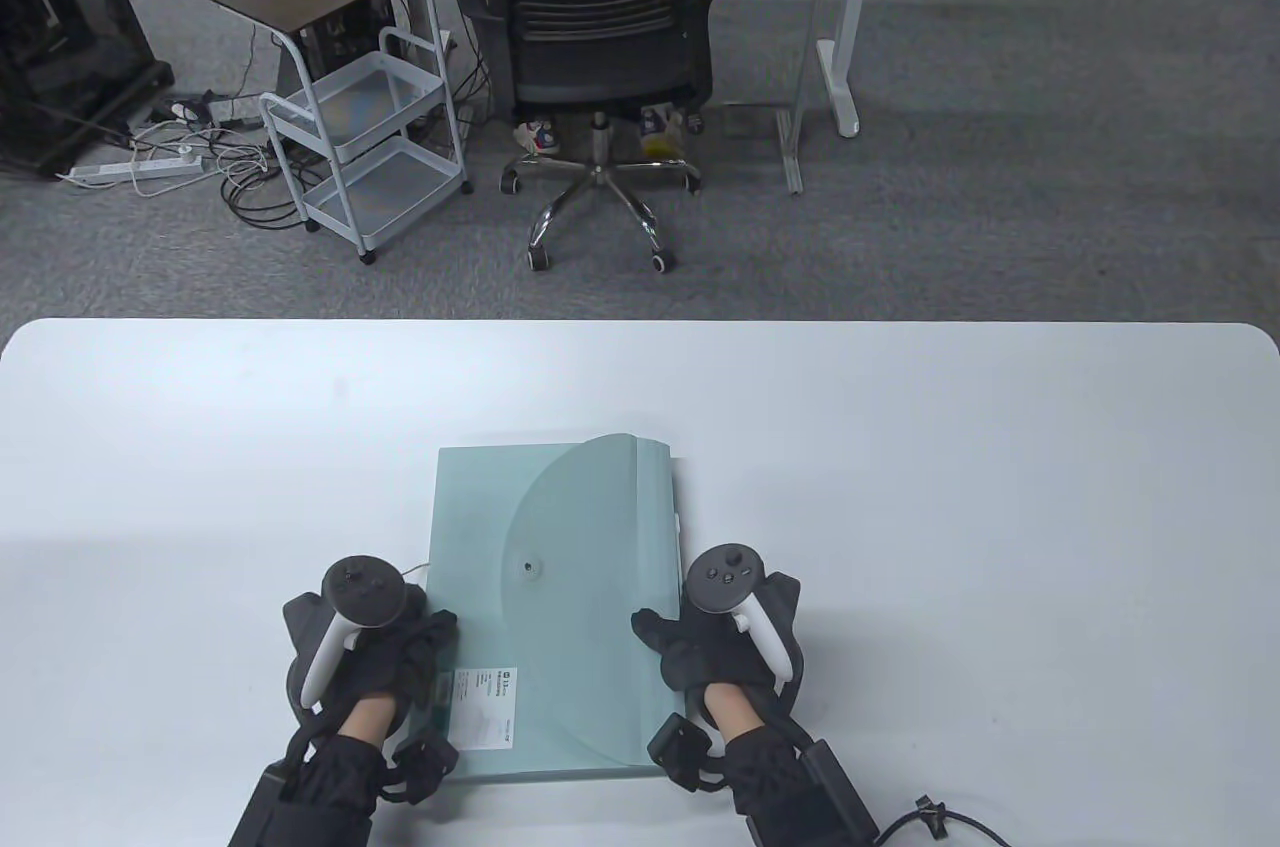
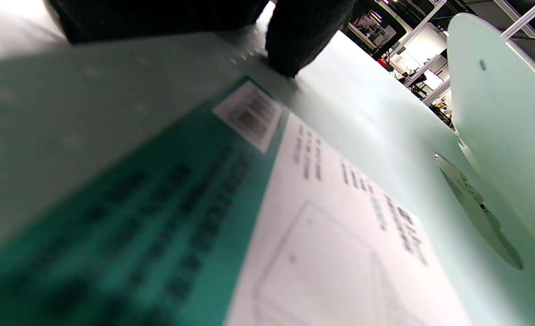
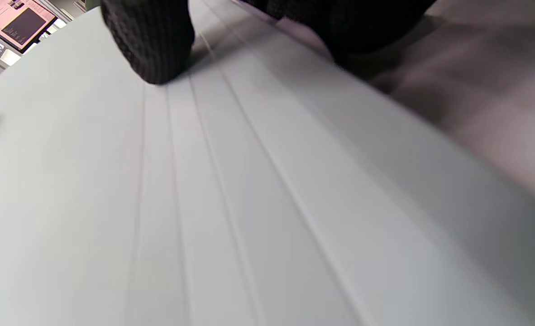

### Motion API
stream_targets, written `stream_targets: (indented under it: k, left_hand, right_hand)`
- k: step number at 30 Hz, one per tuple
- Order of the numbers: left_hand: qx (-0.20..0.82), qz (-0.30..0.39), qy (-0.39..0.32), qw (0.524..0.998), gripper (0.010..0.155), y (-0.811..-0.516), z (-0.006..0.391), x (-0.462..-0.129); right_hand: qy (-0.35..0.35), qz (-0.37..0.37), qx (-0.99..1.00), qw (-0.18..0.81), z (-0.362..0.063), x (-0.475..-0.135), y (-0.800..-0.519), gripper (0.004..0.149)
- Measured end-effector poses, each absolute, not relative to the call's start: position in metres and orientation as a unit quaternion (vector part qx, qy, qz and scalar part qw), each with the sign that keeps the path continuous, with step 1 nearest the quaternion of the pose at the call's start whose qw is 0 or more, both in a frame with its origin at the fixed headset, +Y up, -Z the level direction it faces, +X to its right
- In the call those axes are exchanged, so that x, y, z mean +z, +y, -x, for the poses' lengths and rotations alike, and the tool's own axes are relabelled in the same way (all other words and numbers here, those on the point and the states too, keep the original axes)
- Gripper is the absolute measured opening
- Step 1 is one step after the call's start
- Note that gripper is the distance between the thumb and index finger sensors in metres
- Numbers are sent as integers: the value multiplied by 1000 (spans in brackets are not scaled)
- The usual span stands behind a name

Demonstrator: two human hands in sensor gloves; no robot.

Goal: Sort materials into accordion folder compartments

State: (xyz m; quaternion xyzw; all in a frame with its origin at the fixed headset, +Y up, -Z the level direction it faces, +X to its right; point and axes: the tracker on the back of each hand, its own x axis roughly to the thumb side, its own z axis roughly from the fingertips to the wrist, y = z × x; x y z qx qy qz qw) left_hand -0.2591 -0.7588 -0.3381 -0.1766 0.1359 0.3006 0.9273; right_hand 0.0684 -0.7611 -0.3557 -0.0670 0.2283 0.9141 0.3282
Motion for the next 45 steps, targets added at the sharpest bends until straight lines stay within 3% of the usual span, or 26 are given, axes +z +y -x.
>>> stream_targets:
  k: [45]
  left_hand:
    - [297, 177, 135, 929, 60, -758, 258, -338]
  right_hand:
    - [221, 40, 931, 287, -53, -352, -763, 87]
